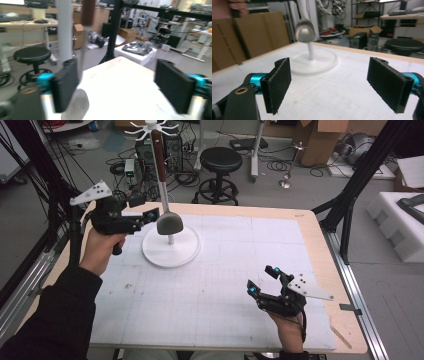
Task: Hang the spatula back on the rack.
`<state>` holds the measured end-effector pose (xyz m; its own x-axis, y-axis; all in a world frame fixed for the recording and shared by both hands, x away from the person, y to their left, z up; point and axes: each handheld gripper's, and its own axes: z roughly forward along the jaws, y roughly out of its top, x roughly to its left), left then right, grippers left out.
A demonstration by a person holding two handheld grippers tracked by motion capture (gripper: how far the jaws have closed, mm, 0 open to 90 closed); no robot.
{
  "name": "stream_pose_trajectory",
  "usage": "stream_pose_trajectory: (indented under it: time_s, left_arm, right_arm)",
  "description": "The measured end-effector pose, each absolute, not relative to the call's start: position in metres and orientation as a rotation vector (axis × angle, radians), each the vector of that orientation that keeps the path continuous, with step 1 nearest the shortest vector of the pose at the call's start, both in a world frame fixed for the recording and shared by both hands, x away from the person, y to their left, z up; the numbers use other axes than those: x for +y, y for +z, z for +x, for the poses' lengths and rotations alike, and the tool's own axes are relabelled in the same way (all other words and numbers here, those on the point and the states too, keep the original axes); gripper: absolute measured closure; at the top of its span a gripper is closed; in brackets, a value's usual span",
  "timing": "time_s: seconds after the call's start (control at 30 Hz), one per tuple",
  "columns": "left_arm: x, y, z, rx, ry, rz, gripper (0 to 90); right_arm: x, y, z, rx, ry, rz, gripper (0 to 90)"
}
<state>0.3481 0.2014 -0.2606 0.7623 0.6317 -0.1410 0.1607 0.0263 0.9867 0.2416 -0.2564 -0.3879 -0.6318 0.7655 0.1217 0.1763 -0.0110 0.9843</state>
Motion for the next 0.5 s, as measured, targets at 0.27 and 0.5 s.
stream_pose_trajectory:
  time_s: [0.27, 0.5]
  left_arm:
    - [0.22, -0.318, 0.305, 0.607, 0.474, 1.463, 15.2]
    - [0.236, -0.355, 0.276, 0.66, 0.512, 1.479, 15.4]
  right_arm:
    - [-0.266, -0.4, 0.238, 1.796, 1.59, 0.992, 18.5]
    - [-0.271, -0.405, 0.237, 1.79, 1.563, 1.012, 18.5]
